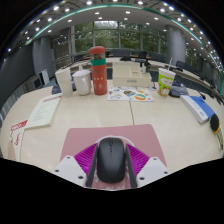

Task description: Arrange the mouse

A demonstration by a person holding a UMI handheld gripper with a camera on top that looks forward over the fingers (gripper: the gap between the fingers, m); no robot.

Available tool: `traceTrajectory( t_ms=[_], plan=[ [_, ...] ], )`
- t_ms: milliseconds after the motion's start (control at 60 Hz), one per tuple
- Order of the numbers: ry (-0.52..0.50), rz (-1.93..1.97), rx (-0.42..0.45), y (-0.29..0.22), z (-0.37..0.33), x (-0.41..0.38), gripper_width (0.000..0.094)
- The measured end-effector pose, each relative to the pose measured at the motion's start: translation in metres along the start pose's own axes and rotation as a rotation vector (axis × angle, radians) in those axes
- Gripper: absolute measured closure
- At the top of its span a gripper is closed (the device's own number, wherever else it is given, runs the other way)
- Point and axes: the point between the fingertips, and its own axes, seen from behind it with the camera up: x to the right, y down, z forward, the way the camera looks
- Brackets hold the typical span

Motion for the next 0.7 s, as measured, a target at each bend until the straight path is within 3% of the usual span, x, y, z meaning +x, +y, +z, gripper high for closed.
traceTrajectory(
  t_ms=[83, 100, 133, 317, 700],
  plan=[
    [0.004, -0.022, 0.007, -0.005, -0.017, -0.002, 0.0084],
    [0.007, -0.025, 0.011, -0.006, -0.022, -0.002, 0.0067],
    [0.015, -0.030, 0.019, -0.011, -0.034, -0.002, 0.0103],
    [0.049, -0.011, 0.037, -0.024, -0.123, -0.014, 0.0077],
    [0.141, -0.016, 0.088, 0.008, -0.306, -0.044, 0.0079]
  ],
)
